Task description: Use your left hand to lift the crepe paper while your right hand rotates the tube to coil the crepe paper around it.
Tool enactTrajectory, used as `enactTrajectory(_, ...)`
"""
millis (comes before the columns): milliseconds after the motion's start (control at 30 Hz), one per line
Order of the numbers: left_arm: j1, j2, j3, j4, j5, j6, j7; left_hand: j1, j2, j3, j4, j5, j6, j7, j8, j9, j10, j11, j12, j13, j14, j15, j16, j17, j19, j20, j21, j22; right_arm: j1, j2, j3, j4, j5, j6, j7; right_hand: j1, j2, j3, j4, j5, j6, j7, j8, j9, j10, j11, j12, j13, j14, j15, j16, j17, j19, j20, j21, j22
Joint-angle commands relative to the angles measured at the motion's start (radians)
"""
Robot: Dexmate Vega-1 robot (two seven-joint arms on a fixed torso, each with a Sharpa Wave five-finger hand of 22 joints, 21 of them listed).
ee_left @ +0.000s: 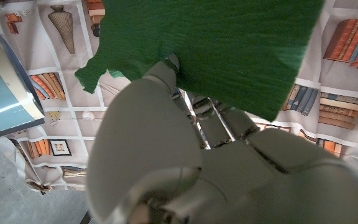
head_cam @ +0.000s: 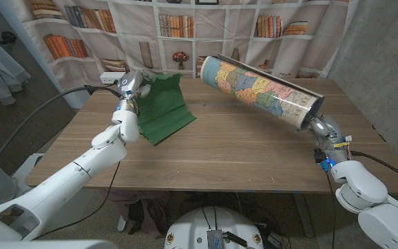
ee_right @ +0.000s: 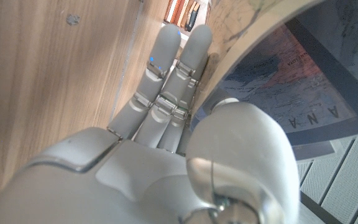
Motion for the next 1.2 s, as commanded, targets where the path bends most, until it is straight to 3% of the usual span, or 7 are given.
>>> enactTrajectory(33,-0.041,0.008,0.024,0.002,0.021,0.020,-0.021,-0.002,0.006,-0.003,0.006,0.002,-0.002,-0.003,-0.003,0.001,0.002,-0.004,-0.001,0.006,-0.005,-0.059,-0.003,0.007,-0.005,-0.116,0.007,0.001,-0.050,-0.021,0.066,-0.005,0.001,-0.021,0.074,0.015,0.006,0.014,-0.008,0.006,0.011,-0.001,0.006,0.006,0.012,-0.001,-0.006,-0.001,0.005,-0.006,-0.001,0.001,-0.005,-0.053,0.005,0.002)
enactTrajectory(233,-0.084,-0.001,0.041,0.006,0.046,0.019,-0.024,-0.002,0.004,-0.004,0.007,0.002,-0.002,-0.006,-0.003,0.003,0.003,-0.008,-0.004,0.005,-0.006,-0.061,-0.004,0.011,-0.010,-0.115,0.012,0.001,-0.102,-0.013,0.130,-0.020,0.008,-0.027,0.116,0.015,0.006,0.014,-0.008,0.006,0.011,0.000,0.005,0.008,0.010,-0.001,-0.006,0.003,0.004,-0.006,-0.003,0.000,-0.005,-0.053,0.008,0.001)
enactTrajectory(600,-0.137,-0.032,0.069,0.065,0.039,-0.007,-0.043,-0.005,0.005,-0.007,0.009,0.002,0.000,-0.006,-0.006,0.000,0.006,-0.004,-0.007,0.007,-0.008,-0.060,-0.005,0.017,-0.017,-0.114,0.019,0.001,-0.140,0.027,0.166,-0.028,0.020,-0.014,0.178,0.016,0.006,0.014,-0.008,0.005,0.012,-0.001,0.005,0.009,0.010,0.000,-0.009,0.003,0.005,-0.006,-0.003,0.002,-0.007,-0.053,0.012,0.001)
enactTrajectory(800,-0.146,-0.046,0.072,0.095,0.025,-0.020,-0.029,-0.006,0.005,-0.008,0.009,0.003,0.001,-0.006,-0.007,-0.001,0.005,-0.002,-0.009,0.008,-0.010,-0.060,-0.007,0.020,-0.022,-0.114,0.022,0.001,-0.144,0.042,0.183,-0.026,0.099,-0.022,0.241,0.016,0.006,0.014,-0.008,0.005,0.011,-0.001,0.005,0.011,0.011,-0.001,-0.010,0.004,0.005,-0.006,-0.003,0.001,-0.008,-0.053,0.014,0.000)
enactTrajectory(1200,-0.173,-0.053,0.084,0.130,0.016,-0.027,-0.030,-0.006,0.006,-0.010,0.010,0.004,0.005,-0.006,-0.008,-0.003,0.005,-0.004,-0.014,0.011,-0.012,-0.059,-0.009,0.027,-0.030,-0.114,0.031,0.001,-0.134,0.014,0.173,-0.035,0.133,-0.053,0.307,0.017,0.005,0.014,-0.008,0.004,0.010,-0.002,0.006,0.016,0.013,-0.003,-0.011,0.005,0.007,-0.006,-0.002,0.003,-0.010,-0.053,0.019,0.000)
